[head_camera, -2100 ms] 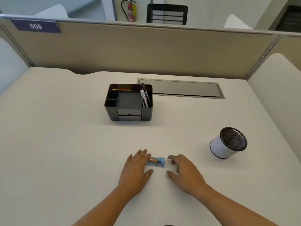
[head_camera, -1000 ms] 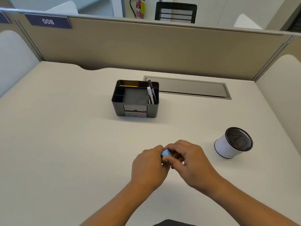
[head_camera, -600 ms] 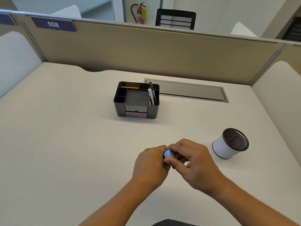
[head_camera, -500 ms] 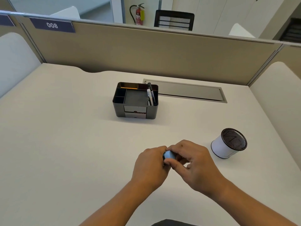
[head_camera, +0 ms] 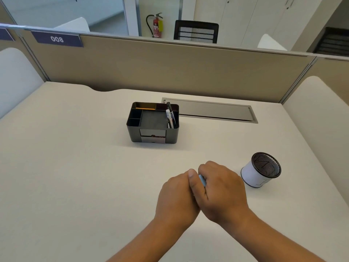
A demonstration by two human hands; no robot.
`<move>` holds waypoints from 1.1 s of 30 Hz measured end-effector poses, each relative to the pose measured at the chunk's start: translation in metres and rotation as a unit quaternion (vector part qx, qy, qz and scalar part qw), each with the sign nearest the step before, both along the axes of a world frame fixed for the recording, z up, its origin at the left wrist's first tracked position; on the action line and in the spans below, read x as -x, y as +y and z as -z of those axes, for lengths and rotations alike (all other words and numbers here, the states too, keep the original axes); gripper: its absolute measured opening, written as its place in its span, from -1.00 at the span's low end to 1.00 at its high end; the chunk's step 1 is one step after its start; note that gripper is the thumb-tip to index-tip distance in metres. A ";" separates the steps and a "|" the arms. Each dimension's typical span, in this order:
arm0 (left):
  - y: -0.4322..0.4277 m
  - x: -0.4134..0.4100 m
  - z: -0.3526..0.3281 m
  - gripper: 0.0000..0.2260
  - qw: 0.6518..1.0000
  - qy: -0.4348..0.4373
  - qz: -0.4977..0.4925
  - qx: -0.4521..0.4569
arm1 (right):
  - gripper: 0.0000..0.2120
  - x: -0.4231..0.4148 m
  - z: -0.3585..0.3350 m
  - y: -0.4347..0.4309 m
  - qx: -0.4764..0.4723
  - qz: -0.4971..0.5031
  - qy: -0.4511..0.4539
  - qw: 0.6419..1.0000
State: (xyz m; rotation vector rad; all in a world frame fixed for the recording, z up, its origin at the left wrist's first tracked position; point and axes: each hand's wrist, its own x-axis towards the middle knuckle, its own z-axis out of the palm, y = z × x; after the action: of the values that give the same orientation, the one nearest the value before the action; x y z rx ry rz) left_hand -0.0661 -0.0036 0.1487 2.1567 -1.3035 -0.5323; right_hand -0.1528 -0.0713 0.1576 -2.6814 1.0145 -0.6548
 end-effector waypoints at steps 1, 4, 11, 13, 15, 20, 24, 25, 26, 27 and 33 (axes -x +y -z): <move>0.000 0.000 -0.002 -0.80 1.000 0.011 0.008 0.005 | -0.61 0.000 -0.003 -0.001 0.009 -0.010 -0.010 1.000; -0.001 -0.001 -0.004 -0.86 0.999 0.033 0.026 0.001 | -0.68 0.000 -0.007 -0.006 0.037 -0.063 -0.025 0.997; -0.003 0.000 -0.008 -0.73 0.991 0.067 0.107 -0.049 | -0.64 0.010 0.001 -0.025 0.102 -0.166 -0.041 0.980; -0.004 0.000 -0.008 -0.72 0.988 0.084 0.120 -0.046 | -0.64 0.011 0.000 -0.028 0.112 -0.183 -0.051 0.975; -0.006 -0.001 -0.008 -0.70 0.985 0.105 0.131 -0.043 | -0.60 0.011 -0.002 -0.031 0.122 -0.201 -0.065 0.970; -0.004 0.000 -0.003 -0.73 0.973 0.138 0.182 -0.045 | -0.53 0.013 -0.009 -0.036 0.153 -0.296 -0.063 0.941; -0.004 -0.002 0.002 -0.85 0.976 0.180 0.124 -0.013 | -0.60 0.013 -0.009 -0.037 0.083 -0.278 -0.010 0.957; -0.005 -0.004 0.003 -0.88 0.976 0.194 0.097 -0.003 | -0.64 0.013 -0.009 -0.037 0.047 -0.258 0.000 0.965; -0.005 -0.006 0.004 -0.87 0.976 0.206 0.073 0.007 | -0.67 0.014 -0.009 -0.037 0.005 -0.234 0.002 0.972; -0.005 -0.009 0.005 -0.83 0.975 0.212 0.056 0.015 | -0.70 0.014 -0.008 -0.036 -0.040 -0.213 -0.004 0.976; -0.009 -0.020 0.006 -0.89 0.988 0.145 0.057 0.021 | -0.81 0.015 -0.012 -0.037 -0.216 -0.178 -0.080 0.957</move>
State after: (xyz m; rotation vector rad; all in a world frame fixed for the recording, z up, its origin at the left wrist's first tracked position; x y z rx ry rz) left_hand -0.0457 -0.0125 0.1430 1.8926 -1.2675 -0.8237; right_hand -0.1677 -0.1087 0.1694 -2.2939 0.5327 -0.4967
